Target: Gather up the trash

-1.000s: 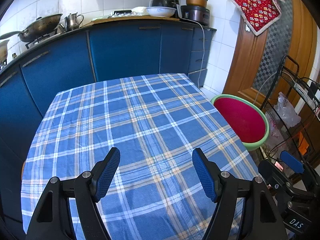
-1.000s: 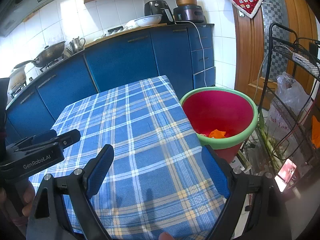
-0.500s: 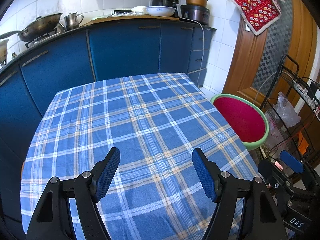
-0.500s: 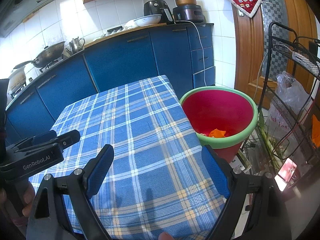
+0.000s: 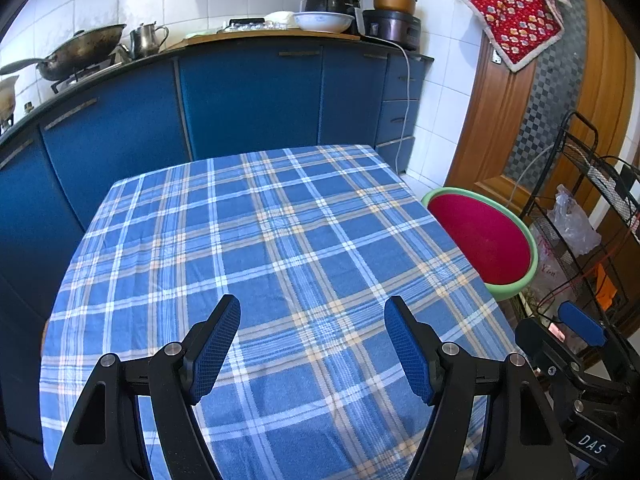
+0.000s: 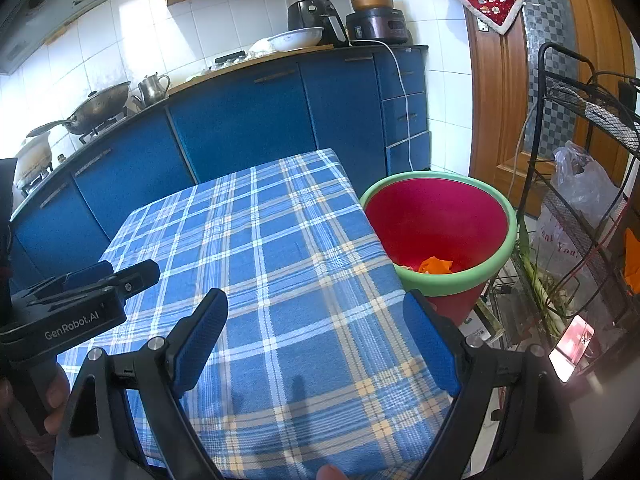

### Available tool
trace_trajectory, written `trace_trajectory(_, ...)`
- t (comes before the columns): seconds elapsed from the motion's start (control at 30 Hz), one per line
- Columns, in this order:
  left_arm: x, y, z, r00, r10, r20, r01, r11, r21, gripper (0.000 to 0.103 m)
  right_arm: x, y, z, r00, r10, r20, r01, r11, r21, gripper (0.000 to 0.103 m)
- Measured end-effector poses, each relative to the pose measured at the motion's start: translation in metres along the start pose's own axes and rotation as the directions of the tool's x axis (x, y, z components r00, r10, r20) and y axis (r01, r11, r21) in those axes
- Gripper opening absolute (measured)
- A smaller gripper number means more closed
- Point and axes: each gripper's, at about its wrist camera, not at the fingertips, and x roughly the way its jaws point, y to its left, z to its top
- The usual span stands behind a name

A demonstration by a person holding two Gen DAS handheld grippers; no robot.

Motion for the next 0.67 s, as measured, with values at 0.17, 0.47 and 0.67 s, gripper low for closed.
trace_trajectory(0.17, 0.000, 0.000, -0.001, 1.000, 0.000, -0.002, 0.000, 1.000, 0.000, 0.076, 0.000, 0.000, 0.000, 1.000, -0.001, -0.002, 0.001, 1.000, 0.001, 0.089)
trace_trajectory(0.47, 0.002, 0.001, -0.003, 1.000, 0.003, -0.006, -0.003, 1.000, -0.003, 0.076, 0.004, 0.000, -0.004, 1.000, -0.005, -0.010, 0.005, 1.000, -0.003, 0.089)
trace_trajectory(0.67, 0.008, 0.004, -0.005, 1.000, 0.007, -0.017, -0.007, 1.000, -0.012, 0.076, 0.013, 0.004, -0.001, 1.000, -0.016, -0.021, 0.015, 1.000, -0.022, 0.091)
